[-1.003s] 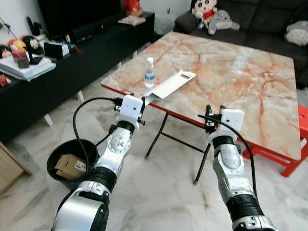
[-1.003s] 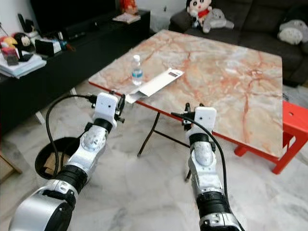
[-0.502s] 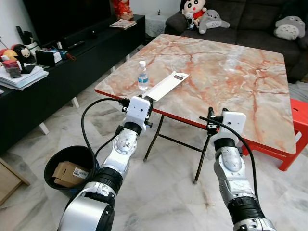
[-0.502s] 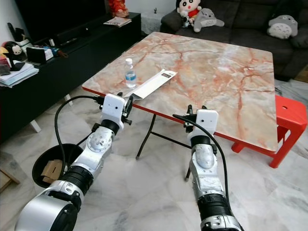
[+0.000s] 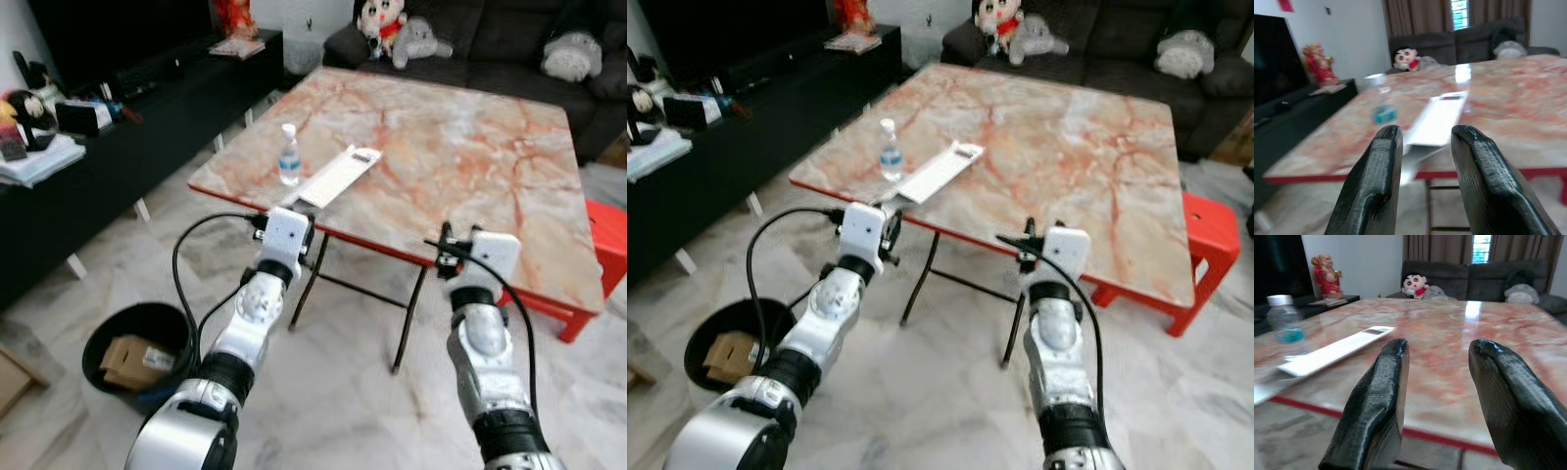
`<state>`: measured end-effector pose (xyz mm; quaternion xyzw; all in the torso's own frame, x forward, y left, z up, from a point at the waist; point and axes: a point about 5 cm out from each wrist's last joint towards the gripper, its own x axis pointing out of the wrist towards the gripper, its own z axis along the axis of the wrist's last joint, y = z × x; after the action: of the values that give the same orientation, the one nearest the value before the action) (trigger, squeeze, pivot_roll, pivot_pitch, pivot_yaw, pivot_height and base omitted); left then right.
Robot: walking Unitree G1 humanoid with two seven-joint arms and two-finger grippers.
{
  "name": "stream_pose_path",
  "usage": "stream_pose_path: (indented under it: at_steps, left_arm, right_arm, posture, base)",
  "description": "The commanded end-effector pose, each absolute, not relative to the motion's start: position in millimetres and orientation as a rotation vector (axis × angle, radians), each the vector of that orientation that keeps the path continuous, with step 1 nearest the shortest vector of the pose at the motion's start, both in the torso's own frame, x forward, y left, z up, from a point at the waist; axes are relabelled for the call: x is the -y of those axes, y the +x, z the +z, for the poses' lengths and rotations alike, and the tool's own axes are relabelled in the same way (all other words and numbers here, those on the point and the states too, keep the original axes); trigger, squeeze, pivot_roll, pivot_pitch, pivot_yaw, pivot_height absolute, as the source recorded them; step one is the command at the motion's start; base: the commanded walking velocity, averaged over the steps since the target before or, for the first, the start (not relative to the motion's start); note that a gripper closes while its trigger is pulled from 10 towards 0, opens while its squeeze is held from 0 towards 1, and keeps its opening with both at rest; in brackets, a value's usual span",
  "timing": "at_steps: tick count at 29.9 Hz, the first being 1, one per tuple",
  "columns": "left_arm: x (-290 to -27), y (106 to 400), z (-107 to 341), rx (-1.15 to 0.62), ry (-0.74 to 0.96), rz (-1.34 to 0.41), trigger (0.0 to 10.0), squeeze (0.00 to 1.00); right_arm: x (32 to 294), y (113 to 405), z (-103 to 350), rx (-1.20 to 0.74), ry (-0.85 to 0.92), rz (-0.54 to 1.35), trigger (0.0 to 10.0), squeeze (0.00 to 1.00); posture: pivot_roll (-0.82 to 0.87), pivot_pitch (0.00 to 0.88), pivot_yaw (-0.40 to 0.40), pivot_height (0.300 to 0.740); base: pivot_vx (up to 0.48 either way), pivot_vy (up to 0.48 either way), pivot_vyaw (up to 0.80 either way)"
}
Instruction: Picking trash to rubbish bin
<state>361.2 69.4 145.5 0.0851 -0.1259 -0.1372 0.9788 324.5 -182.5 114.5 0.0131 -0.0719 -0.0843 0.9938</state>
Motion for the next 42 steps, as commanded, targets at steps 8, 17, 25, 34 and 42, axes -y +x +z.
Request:
stream_pose_path:
  at_steps: [8, 17, 25, 34, 42]
  left_arm:
    - [-75, 363, 146, 0.248, 0.22, -0.297, 10.0, 0.0]
    - [-70, 366, 152, 0.234, 0.152, -0.297, 10.0, 0.0]
    - [-75, 364, 146, 0.218, 0.15, -0.26, 10.0, 0.0]
    - [-71, 364, 144, 0.205, 0.134, -0.259, 10.0, 0.0]
    - [-73, 365, 145, 0.21, 0.13, -0.248, 10.0, 0.0]
  right_arm:
    - [165, 334, 121, 0.152, 0.059, -0.132, 10.0, 0.0]
    - [181, 330, 120, 0.15, 0.041, -0.194, 10.0, 0.0]
    - [186, 331, 119, 0.132, 0.048, -0.197, 10.0, 0.0]
    - [189, 329, 120, 0.133, 0.032, -0.195, 10.0, 0.0]
    - [181, 331, 120, 0.134, 0.038, -0.16, 10.0, 0.0]
  posture:
    - [0.05, 0.0, 0.024, 0.74]
    - [0.02, 0.001, 0.037, 0.74]
    - [0.03, 0.01, 0.01, 0.74]
    - [0.01, 0.01, 0.0, 0.74]
    - [0.02, 0.01, -0.009, 0.74]
  base:
    - [0.0, 0.225, 0.0]
    - [0.0, 0.0, -0.42]
    - [0.169, 0.0, -0.75]
    - [0.401, 0.0, -0.71]
    - [0.44, 0.0, -0.18]
